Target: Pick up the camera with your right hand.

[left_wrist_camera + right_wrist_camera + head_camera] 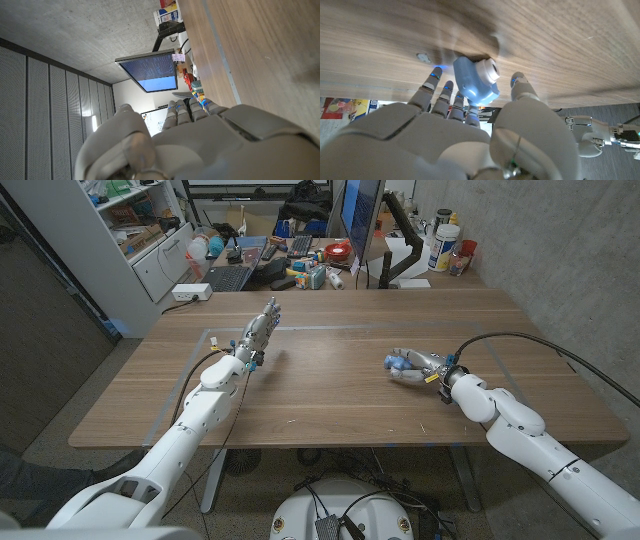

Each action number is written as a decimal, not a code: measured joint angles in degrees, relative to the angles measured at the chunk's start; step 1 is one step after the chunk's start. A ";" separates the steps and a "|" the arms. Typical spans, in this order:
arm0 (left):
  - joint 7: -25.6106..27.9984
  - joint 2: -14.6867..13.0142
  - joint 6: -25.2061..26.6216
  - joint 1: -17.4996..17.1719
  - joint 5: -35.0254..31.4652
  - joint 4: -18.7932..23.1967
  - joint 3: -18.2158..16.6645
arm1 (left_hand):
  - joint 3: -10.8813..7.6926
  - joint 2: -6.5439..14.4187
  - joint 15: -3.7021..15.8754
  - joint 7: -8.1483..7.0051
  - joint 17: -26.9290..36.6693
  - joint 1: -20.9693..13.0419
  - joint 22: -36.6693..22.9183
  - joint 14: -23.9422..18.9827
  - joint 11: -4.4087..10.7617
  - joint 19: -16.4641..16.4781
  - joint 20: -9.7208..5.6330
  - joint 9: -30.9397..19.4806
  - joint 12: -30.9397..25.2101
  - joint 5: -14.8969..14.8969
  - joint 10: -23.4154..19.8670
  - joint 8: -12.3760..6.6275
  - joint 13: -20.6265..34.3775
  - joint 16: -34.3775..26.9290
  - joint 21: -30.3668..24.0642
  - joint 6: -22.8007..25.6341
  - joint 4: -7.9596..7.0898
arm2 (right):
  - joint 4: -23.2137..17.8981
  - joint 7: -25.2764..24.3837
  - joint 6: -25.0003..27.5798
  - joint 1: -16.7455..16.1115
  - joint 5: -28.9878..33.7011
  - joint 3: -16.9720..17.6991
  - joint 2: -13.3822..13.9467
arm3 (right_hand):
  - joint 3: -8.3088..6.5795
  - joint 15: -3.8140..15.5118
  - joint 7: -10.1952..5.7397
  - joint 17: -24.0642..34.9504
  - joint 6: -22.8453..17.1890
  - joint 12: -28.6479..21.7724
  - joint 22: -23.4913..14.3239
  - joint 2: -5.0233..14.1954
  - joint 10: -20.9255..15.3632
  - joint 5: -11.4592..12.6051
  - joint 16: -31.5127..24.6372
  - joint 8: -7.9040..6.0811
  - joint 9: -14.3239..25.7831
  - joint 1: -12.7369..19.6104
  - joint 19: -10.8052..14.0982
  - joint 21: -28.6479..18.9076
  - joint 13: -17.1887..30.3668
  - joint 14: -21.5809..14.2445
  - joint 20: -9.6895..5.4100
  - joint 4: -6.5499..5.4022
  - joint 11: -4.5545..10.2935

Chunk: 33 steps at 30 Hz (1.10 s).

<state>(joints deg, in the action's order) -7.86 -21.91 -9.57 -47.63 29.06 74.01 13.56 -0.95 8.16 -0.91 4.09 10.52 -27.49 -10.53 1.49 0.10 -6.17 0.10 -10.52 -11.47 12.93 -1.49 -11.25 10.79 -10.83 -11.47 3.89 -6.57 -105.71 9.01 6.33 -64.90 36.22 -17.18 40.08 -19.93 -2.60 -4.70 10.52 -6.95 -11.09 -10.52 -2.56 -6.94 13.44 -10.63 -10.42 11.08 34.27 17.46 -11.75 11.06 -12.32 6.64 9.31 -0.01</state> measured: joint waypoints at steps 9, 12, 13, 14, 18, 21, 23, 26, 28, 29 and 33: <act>0.00 -0.10 0.00 -0.17 0.00 0.18 0.03 | 0.00 0.00 0.00 0.00 0.00 0.00 0.00 0.00 0.00 -0.22 0.22 0.00 0.00 0.00 0.00 0.00 0.00 0.00 0.00 0.00 0.00 | 0.00 -1.61 -0.61 0.00 -0.32 0.00 0.00 | -0.24 1.83 -0.53 0.29 -0.53 -0.89 -0.02 -0.47 -1.26 0.45 -0.80 -0.89 -0.01 0.51 2.69 -0.78 0.00 -1.83 0.62 -0.24 0.61; 0.21 -0.10 0.49 -0.18 -0.03 0.18 0.03 | 0.00 0.00 0.00 0.00 0.00 0.00 0.00 0.00 0.00 -0.36 0.36 0.00 0.00 0.00 0.00 0.00 0.00 0.00 0.00 0.00 0.00 | 2.32 -2.24 -0.87 0.68 -0.41 -0.58 -0.80 | -0.24 2.42 -0.72 0.29 -1.15 -1.33 -0.11 -0.37 -2.00 0.77 -0.84 -0.90 -0.01 0.84 3.83 -1.22 0.00 -2.44 0.96 -0.24 0.94; 0.21 -0.10 0.49 -0.18 -0.03 0.18 0.03 | 0.00 0.00 0.00 0.00 0.00 0.00 0.00 0.00 0.00 -0.43 0.43 0.00 0.00 0.00 0.00 0.00 0.00 0.00 0.00 0.00 0.00 | 2.32 -2.43 -0.98 0.68 -0.46 -0.58 -0.80 | -0.24 2.59 -0.72 0.29 -1.15 -1.33 -0.27 -0.37 -2.09 0.94 -0.84 -0.90 -0.01 0.84 4.30 -1.38 0.00 -2.64 1.08 -0.24 1.03; 0.21 -0.10 0.49 -0.18 -0.03 0.18 0.03 | 0.00 0.00 0.00 0.00 0.00 0.00 0.00 0.00 0.00 -0.43 0.43 0.00 0.00 0.00 0.00 0.00 0.00 0.00 0.00 0.00 0.00 | 2.32 -2.61 -1.09 0.68 -0.49 -0.58 -0.80 | -0.27 2.53 -0.88 0.29 -1.32 -1.33 -0.31 -0.38 -2.09 0.98 -0.84 -0.90 -0.01 0.85 4.69 -1.68 0.00 -3.00 1.40 -0.27 1.03; 0.21 -0.06 0.49 -0.18 -0.03 0.18 0.03 | 0.00 0.00 0.00 0.00 0.00 0.00 0.00 0.00 0.00 -0.37 0.49 0.00 0.00 0.00 0.00 0.00 0.00 0.00 0.00 0.00 0.00 | 2.32 -3.52 -1.62 0.68 -0.67 -0.58 -0.80 | -0.48 3.04 -1.52 0.29 -2.81 -2.00 -0.28 -0.36 -3.54 1.20 -1.29 -1.46 -0.01 1.43 7.12 -2.32 0.19 -4.31 1.31 -0.48 1.26; 0.24 -0.02 0.71 -0.18 0.09 0.17 0.03 | 0.00 0.00 0.00 0.00 0.00 0.00 0.00 0.00 0.00 -0.19 0.68 0.00 0.00 0.00 0.00 0.00 0.00 0.00 0.00 0.00 0.00 | 4.08 -4.14 -1.93 1.16 -0.74 -0.83 -1.50 | -0.48 3.30 -2.02 0.29 -3.77 -2.44 -0.25 -0.61 -4.24 1.40 -1.29 -1.88 -0.01 1.68 8.62 -2.78 0.29 -5.00 0.99 -0.48 1.53; 0.26 -0.02 0.73 -0.18 0.09 0.17 0.03 | 0.01 0.00 0.00 0.00 0.00 0.00 0.00 0.00 0.00 -0.19 0.67 0.00 0.00 0.00 0.00 0.00 0.00 0.00 0.00 0.00 0.01 | 4.33 -4.57 -2.21 1.25 -0.74 -0.90 -1.57 | -0.48 3.32 -2.05 0.29 -4.52 -2.44 -0.28 -0.52 -4.78 1.61 -1.29 -2.10 -0.01 2.20 9.35 -3.01 0.29 -5.40 0.90 -0.48 1.62; 0.31 0.00 0.82 -0.18 0.11 0.17 0.03 | 0.00 0.00 0.00 0.00 0.00 0.00 0.00 0.00 0.00 -0.19 0.67 0.00 0.00 0.00 0.00 0.00 0.00 0.00 0.00 0.00 0.01 | 4.80 -5.13 -2.61 1.37 -0.74 -1.02 -1.67 | -0.66 3.90 -2.47 0.29 -4.94 -2.67 -0.30 -0.60 -5.07 1.62 -1.29 -2.10 -0.01 2.87 10.36 -3.11 0.29 -5.99 0.33 -0.30 1.76; 0.35 0.00 0.85 -0.18 0.11 0.17 0.03 | 0.00 0.00 0.00 0.00 0.00 0.00 0.00 0.00 0.00 -0.19 0.67 0.00 0.00 0.00 0.00 0.00 0.00 0.00 0.00 0.00 0.01 | 5.08 -5.35 -2.75 1.46 -0.74 -1.10 -1.70 | -0.90 4.06 -2.68 0.28 -5.15 -2.83 -0.30 -0.52 -5.26 1.83 -1.29 -2.11 -0.01 2.98 10.77 -3.12 0.29 -6.15 0.11 -0.41 1.95; 0.39 0.00 0.88 -0.18 0.12 0.17 0.03 | 0.01 0.00 0.00 0.01 0.00 0.00 0.00 0.00 0.00 -0.19 0.67 0.00 0.00 0.00 0.00 0.00 0.00 0.00 0.00 0.01 0.01 | 5.27 -5.52 -2.86 1.50 -0.74 -1.15 -1.71 | -1.11 4.27 -2.98 0.28 -5.46 -2.89 -0.28 -0.34 -5.26 1.83 -1.29 -2.31 -0.01 3.53 11.09 -3.45 0.29 -6.35 -0.20 -0.33 1.95; 0.52 0.02 0.97 -0.18 0.15 0.27 0.00 | 0.01 0.00 0.00 0.31 0.00 0.00 0.00 0.00 0.00 -0.19 0.67 0.00 0.00 0.00 0.00 0.00 0.00 0.00 0.00 0.31 0.01 | 6.01 -6.05 -3.39 1.72 -0.72 -1.29 -1.74 | -1.67 4.91 -3.29 0.28 -7.66 -3.20 -0.24 -0.10 -6.86 2.23 -1.42 -2.73 -0.01 5.07 13.36 -4.01 0.28 -7.91 -1.24 -0.11 2.42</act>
<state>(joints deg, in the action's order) -7.34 -21.90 -8.60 -47.81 29.21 74.28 13.56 -0.94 8.16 -0.91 4.41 10.52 -27.49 -10.52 1.49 0.10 -6.37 0.76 -10.52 -11.47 12.93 -1.49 -11.25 10.79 -10.83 -11.47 4.20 -6.56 -99.70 2.96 2.94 -63.17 35.49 -18.47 38.34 -21.60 2.31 -7.99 10.80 -14.61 -14.28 -10.76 -2.65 -13.80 15.67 -12.04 -13.14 11.06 39.34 30.82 -15.75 11.34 -20.23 5.40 9.20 2.40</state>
